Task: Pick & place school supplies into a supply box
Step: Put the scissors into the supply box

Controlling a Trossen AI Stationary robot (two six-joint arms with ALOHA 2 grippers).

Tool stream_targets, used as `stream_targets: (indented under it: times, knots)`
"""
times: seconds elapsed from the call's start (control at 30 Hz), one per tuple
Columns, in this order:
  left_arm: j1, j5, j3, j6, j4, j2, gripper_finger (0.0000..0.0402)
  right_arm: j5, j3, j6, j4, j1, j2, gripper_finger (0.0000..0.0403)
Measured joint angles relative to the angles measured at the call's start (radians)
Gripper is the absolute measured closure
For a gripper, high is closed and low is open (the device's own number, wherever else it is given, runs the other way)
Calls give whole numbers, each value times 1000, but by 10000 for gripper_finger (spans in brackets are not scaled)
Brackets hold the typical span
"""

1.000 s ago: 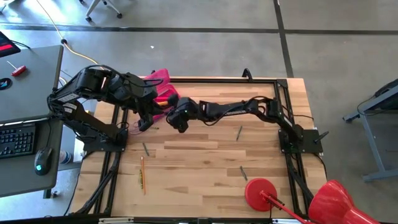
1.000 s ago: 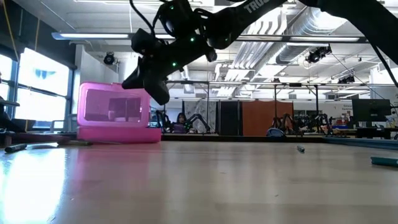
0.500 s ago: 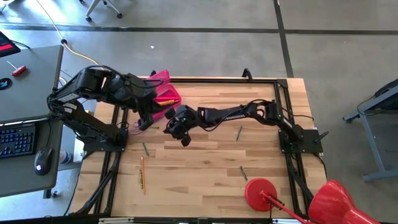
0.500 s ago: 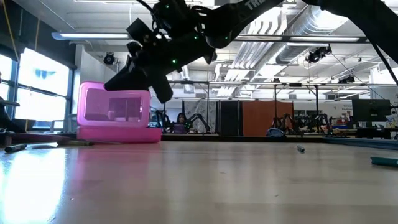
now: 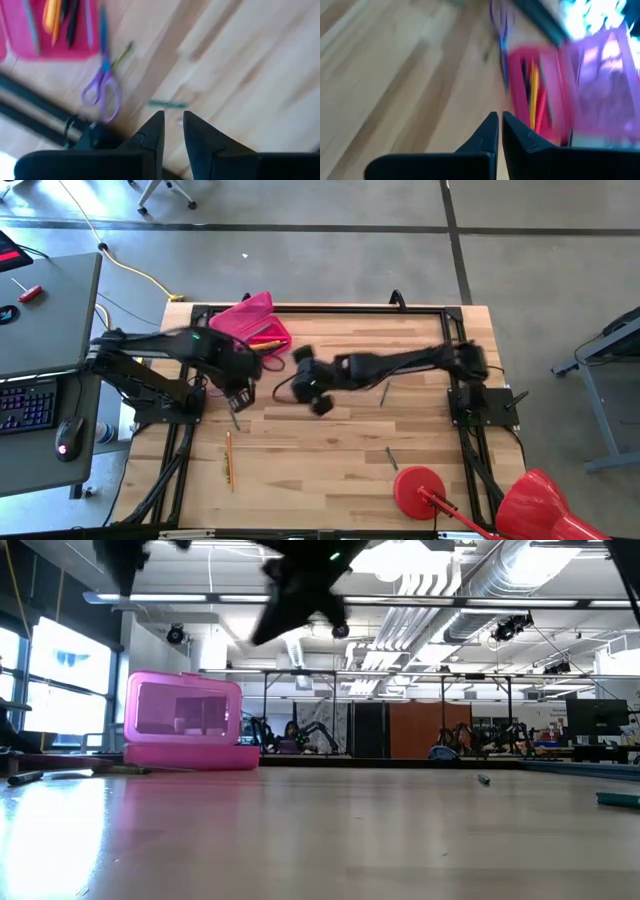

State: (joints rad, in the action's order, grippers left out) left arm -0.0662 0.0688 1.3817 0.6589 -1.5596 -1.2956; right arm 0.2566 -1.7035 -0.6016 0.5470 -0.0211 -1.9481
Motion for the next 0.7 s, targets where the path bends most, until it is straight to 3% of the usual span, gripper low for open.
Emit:
stream_targets:
  times: [0.1,0.23,0.33,0.43,0.53,0.7]
  knots:
    - [1,-1,-128,20,-19,11,300,10,0,107,158,26,84,402]
    - [12,-50,-278,37,16,72,300,120,0,208,313,24,181,403]
    - [28,-121,-384,65,162,167,300,210,13,232,381,5,239,403]
    - [28,-166,-478,60,309,258,300,205,104,229,366,-2,342,403]
    - [27,-117,-558,82,357,325,300,152,260,257,301,7,491,403]
    - [28,-79,-643,205,376,322,300,101,621,355,-54,29,755,403]
